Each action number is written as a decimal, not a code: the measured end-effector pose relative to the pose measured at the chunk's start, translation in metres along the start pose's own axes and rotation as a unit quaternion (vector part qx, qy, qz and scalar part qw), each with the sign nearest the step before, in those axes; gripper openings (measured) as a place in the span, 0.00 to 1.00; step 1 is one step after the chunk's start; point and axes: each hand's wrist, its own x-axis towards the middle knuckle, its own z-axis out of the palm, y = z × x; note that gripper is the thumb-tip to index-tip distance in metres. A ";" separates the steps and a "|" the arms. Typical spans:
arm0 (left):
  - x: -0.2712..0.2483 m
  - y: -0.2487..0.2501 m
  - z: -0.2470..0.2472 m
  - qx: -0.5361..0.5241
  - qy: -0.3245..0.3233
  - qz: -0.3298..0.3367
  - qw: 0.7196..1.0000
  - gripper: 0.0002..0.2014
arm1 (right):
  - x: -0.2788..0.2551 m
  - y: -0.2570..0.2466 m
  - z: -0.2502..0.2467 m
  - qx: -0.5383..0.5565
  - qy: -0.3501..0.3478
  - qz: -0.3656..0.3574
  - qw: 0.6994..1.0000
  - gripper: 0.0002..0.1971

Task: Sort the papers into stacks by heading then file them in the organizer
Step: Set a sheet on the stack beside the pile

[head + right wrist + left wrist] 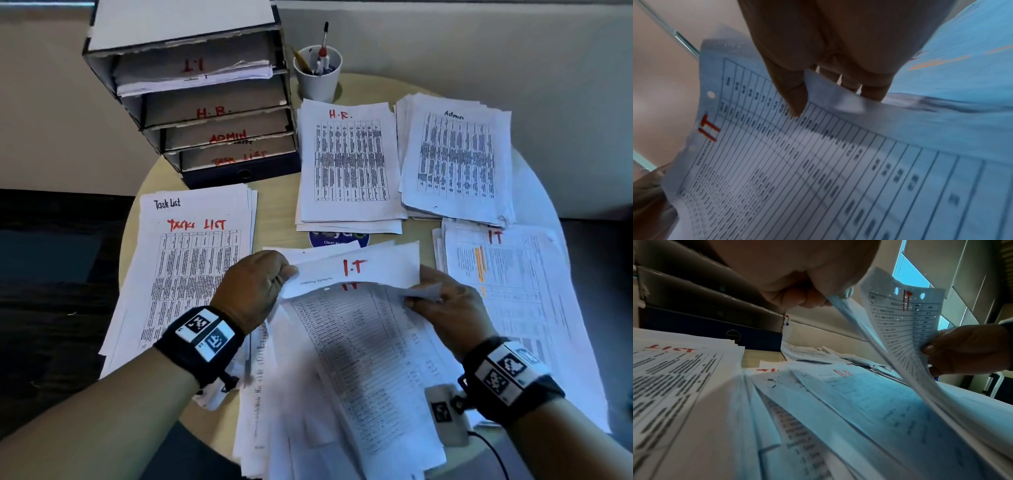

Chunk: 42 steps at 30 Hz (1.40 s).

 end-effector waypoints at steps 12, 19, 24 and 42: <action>0.015 -0.025 -0.003 -0.155 -0.132 -0.172 0.964 0.01 | -0.022 0.003 -0.049 0.157 -0.127 -0.077 0.976 0.06; 0.014 -0.012 -0.007 -0.172 -0.124 -0.155 0.965 0.07 | -0.032 0.000 -0.024 0.154 -0.083 0.027 0.984 0.19; 0.015 -0.008 -0.012 -0.144 -0.084 -0.095 0.981 0.11 | -0.021 0.003 -0.015 0.053 -0.083 0.051 0.994 0.17; 0.004 -0.002 0.019 -0.112 -0.256 -0.169 0.945 0.06 | -0.051 0.020 -0.028 0.105 -0.033 0.065 0.992 0.07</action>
